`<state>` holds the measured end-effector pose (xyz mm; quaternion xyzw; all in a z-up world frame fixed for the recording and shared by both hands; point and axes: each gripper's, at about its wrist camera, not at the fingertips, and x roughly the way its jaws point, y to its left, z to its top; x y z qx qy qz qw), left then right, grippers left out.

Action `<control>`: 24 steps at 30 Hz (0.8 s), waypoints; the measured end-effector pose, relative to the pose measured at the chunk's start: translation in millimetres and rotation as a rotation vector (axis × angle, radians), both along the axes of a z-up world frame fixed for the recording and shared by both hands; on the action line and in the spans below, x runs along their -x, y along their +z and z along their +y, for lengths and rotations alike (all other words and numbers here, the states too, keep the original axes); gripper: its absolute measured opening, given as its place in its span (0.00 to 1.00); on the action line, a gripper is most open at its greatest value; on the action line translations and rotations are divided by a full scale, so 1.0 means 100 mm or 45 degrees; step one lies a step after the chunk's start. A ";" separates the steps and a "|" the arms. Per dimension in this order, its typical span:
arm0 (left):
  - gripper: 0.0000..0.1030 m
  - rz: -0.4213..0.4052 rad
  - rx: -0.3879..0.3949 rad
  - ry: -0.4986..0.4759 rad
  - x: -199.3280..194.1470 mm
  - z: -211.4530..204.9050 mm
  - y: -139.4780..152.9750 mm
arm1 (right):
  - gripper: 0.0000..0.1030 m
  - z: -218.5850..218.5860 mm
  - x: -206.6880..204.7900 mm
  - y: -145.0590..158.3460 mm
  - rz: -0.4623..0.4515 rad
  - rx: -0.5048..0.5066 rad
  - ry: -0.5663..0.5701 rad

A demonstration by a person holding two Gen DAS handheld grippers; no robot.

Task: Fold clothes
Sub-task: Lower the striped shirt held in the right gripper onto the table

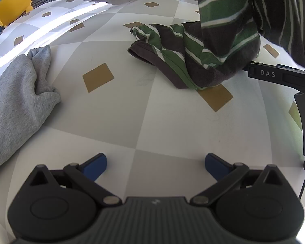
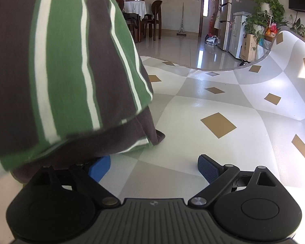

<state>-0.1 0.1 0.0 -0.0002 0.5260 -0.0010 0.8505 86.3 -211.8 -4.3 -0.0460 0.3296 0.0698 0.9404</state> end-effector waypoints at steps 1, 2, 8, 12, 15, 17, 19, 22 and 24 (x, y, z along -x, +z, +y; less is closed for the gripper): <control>1.00 0.000 0.000 0.000 0.00 0.00 0.00 | 0.90 0.00 0.00 0.00 0.000 0.000 0.000; 1.00 0.000 0.000 0.000 0.00 0.00 0.00 | 0.90 0.00 0.00 0.00 0.000 0.000 0.000; 1.00 -0.001 0.000 -0.001 0.01 0.01 0.00 | 0.90 0.00 0.00 0.00 0.000 0.000 0.000; 1.00 -0.001 0.001 -0.002 0.01 0.01 0.00 | 0.90 0.00 0.00 0.00 0.000 0.001 0.000; 1.00 -0.001 0.000 -0.001 0.02 0.01 0.01 | 0.90 0.00 0.00 0.00 0.000 0.001 0.000; 1.00 -0.001 0.000 0.000 0.02 0.01 0.01 | 0.90 0.00 0.00 0.00 0.000 0.001 0.000; 1.00 -0.001 -0.001 0.000 0.02 0.01 0.01 | 0.90 0.00 0.00 0.00 0.000 0.001 0.000; 1.00 0.005 -0.002 0.004 0.01 0.00 0.01 | 0.90 -0.01 0.00 -0.01 0.000 0.001 0.000; 1.00 0.014 -0.003 0.005 0.00 0.00 0.01 | 0.90 -0.01 -0.01 -0.01 0.000 0.001 0.000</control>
